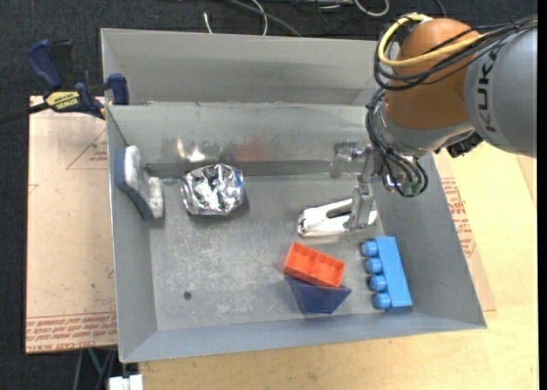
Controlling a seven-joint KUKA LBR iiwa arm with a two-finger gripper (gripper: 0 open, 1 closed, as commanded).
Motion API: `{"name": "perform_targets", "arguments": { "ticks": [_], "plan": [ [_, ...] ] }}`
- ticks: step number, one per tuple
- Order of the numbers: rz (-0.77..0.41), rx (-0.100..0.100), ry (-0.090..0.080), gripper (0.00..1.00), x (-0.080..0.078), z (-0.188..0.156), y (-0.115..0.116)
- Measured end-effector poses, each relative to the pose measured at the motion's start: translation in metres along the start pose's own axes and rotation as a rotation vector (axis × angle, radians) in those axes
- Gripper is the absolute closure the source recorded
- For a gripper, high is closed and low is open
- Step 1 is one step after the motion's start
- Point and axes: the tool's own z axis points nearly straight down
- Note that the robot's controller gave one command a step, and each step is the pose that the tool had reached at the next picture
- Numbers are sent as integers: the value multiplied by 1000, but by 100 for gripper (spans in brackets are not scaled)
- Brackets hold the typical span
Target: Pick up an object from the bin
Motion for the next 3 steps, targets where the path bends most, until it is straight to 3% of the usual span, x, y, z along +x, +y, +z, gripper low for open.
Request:
{"name": "perform_targets", "arguments": {
  "ticks": [1,2,3],
  "plan": [
    [-2,1,-8,0,-2,-5,0],
    [-60,0,-3,0,-5,117,-38],
    [-89,0,-20,0,-5,113,-34]
  ]
}}
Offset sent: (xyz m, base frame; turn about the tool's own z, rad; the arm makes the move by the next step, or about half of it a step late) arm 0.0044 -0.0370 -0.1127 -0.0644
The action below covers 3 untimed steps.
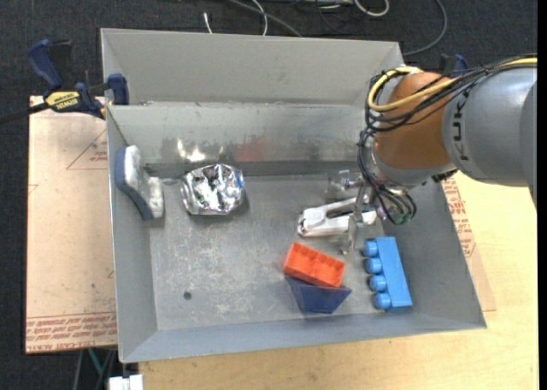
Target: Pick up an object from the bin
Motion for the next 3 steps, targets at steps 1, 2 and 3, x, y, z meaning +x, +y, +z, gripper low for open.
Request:
{"name": "perform_targets", "arguments": {
  "ticks": [1,2,3],
  "plan": [
    [19,-1,7,0,0,1,-2],
    [3,-1,-2,0,-1,0,0],
    [18,-2,0,100,-2,0,-1]
  ]
}}
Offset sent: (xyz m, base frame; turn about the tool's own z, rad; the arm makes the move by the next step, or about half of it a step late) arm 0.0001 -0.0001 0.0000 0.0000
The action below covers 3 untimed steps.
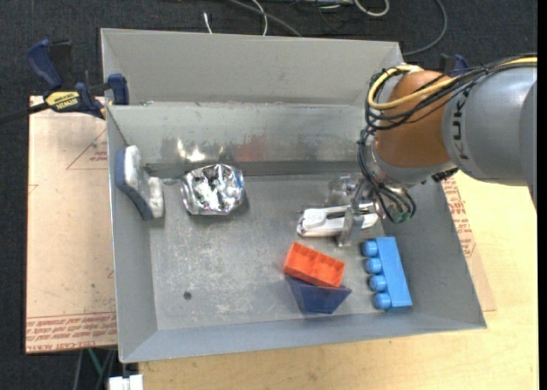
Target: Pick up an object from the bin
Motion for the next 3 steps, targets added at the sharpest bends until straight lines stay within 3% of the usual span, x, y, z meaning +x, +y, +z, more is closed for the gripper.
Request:
{"name": "perform_targets", "arguments": {
  "ticks": [1,2,3],
  "plan": [
    [0,0,0,100,0,0,0],
    [-1,-2,13,100,3,-13,1],
    [-2,0,2,100,0,-45,1]
  ]
}}
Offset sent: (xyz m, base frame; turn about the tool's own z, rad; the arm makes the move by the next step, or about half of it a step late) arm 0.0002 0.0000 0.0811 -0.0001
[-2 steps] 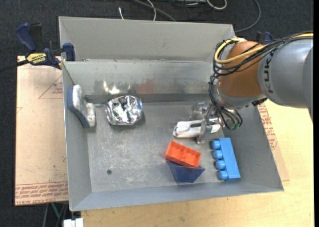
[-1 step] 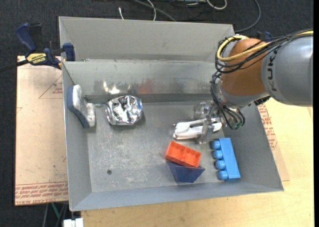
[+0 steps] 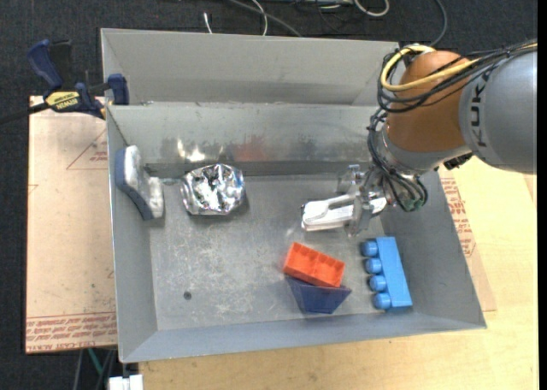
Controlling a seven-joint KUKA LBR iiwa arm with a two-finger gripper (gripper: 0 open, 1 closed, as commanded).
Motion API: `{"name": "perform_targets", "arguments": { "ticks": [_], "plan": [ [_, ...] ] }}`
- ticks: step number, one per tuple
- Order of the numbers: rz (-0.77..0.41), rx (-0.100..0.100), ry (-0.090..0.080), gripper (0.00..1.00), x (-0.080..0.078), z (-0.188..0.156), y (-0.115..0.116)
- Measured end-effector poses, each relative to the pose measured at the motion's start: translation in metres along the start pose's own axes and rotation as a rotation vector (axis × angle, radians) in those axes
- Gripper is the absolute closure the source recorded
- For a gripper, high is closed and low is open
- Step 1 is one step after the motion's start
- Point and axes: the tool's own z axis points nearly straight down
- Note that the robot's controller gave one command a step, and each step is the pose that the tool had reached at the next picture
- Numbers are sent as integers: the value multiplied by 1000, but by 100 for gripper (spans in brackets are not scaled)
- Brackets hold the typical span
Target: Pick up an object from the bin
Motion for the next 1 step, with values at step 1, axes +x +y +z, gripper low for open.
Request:
{"name": "perform_targets", "arguments": {
  "ticks": [1],
  "plan": [
    [0,0,0,100,0,-9,0]
  ]
}}
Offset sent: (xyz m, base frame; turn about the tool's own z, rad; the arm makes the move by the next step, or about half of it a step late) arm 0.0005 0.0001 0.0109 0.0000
